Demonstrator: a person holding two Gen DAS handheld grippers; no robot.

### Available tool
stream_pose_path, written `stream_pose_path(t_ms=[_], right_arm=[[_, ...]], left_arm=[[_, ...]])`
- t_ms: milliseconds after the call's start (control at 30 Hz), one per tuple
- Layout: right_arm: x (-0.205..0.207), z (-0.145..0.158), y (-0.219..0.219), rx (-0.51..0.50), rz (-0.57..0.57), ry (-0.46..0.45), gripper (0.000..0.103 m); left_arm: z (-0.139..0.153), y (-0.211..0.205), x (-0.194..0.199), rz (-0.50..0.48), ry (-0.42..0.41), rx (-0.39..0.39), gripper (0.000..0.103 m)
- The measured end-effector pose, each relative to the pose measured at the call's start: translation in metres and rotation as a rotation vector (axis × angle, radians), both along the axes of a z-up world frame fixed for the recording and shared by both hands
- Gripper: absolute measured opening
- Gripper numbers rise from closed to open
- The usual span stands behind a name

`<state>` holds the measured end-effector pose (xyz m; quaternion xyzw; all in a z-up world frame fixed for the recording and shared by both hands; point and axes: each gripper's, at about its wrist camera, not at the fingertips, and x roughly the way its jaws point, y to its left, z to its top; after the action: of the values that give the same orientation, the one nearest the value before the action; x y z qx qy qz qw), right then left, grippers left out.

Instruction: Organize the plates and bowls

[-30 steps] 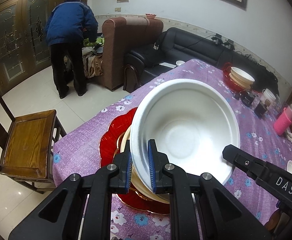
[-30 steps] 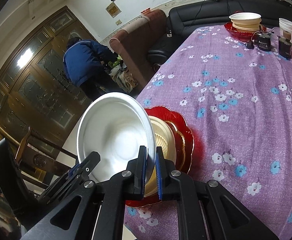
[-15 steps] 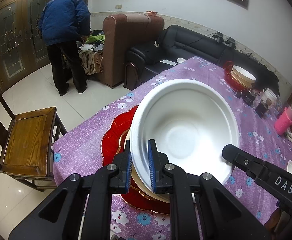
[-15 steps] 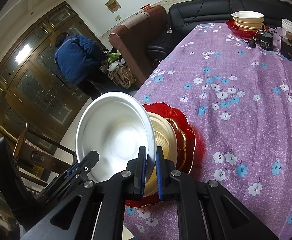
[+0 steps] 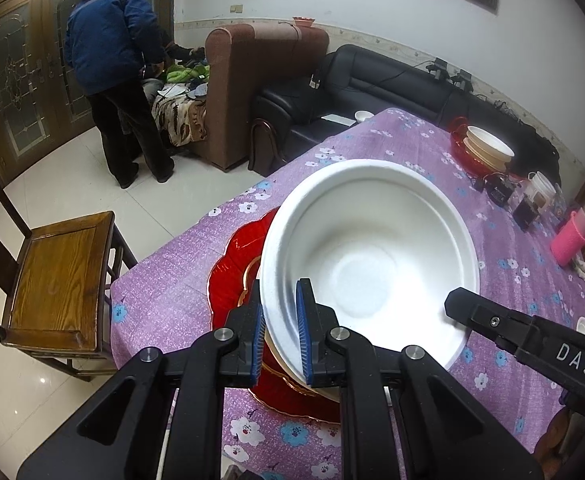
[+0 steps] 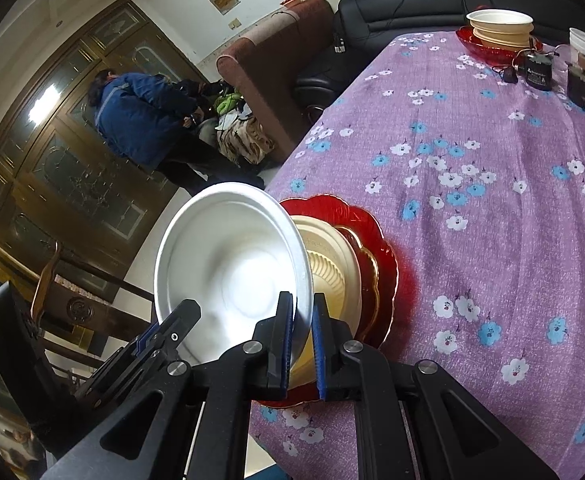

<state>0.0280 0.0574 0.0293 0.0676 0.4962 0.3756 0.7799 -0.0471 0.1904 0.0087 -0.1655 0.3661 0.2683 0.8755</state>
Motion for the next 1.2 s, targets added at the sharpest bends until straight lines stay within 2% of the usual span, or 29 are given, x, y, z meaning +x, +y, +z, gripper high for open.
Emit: stream_pose_path(t_ms=[567,1000,1200], right_arm=[[-0.0006,-0.0016,0.0032,-0.006,-0.009,0.016,0.009],[0.0037,-0.0027,0.0043,-0.002,-0.021,0.037,0.013],[0.0061,-0.0023,0.0075,-0.007,-0.022,0.033,0.013]], left_arm=[[-0.0015,0.0018,0.0001,-0.002,-0.001,-0.003,0.012],[-0.0016,0.0022,0.0041,0.005,0.004,-0.002,0.012],[-0.0004,0.0063,0.0071,0.011,0.014,-0.025,0.012]])
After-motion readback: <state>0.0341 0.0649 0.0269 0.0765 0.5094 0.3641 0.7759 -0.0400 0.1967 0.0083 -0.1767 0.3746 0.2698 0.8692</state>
